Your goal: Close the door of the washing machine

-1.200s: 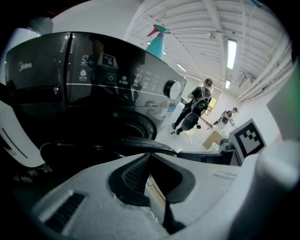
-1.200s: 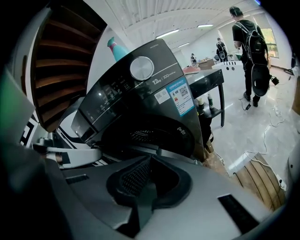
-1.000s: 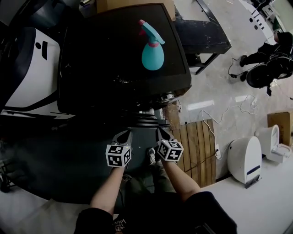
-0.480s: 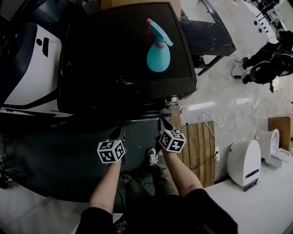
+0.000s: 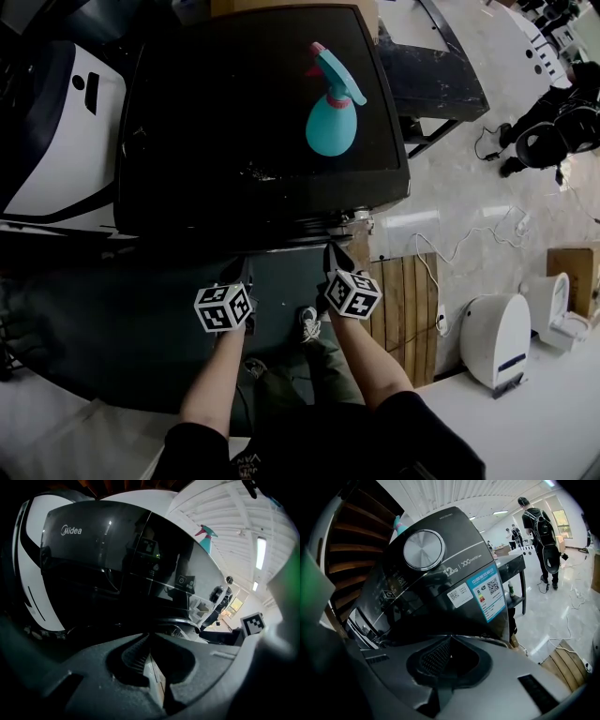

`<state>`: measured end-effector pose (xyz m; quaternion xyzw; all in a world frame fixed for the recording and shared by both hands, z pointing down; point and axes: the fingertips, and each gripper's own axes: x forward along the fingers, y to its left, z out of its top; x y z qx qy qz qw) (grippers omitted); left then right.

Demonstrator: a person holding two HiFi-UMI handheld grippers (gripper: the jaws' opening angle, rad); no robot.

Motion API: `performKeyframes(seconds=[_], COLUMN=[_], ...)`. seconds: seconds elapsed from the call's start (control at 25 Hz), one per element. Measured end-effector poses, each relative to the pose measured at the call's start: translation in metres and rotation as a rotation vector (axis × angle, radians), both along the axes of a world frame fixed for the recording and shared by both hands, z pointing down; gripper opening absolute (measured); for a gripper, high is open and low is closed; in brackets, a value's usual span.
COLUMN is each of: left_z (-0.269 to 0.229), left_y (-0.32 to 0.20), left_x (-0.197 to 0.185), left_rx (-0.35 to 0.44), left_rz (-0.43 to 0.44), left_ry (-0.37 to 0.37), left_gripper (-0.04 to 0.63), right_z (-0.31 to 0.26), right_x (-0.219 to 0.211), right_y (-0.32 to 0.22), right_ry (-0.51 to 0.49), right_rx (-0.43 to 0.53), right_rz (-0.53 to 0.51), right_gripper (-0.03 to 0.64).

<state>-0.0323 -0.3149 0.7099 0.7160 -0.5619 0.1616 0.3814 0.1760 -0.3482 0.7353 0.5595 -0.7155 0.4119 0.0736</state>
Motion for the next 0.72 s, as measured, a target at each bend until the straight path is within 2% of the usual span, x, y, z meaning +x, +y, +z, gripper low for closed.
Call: performKeyframes(seconds=[0.2,0.52,0.72], left_z=[0.002,0.003,0.003], left_y=[-0.006,-0.011,-0.010], left_x=[0.002,0.002,0.002], left_rx=[-0.004,-0.002,0.014], left_rz=[0.002,0.012,0.013], left_ry=[0.014,0.024,0.021], left_gripper=[0.005,0.005,0.005], right_z=[-0.005,-0.001,-0.009], right_x=[0.000,0.000,-0.003], right_y=[-0.003,-0.010,-0.014], right_ry=[0.014,0.040,0.094], right_rx=[0.005,0.011,0.049], right_rz=[0.034,0.022,-0.034], right_gripper=[0.000,-0.005,-0.009])
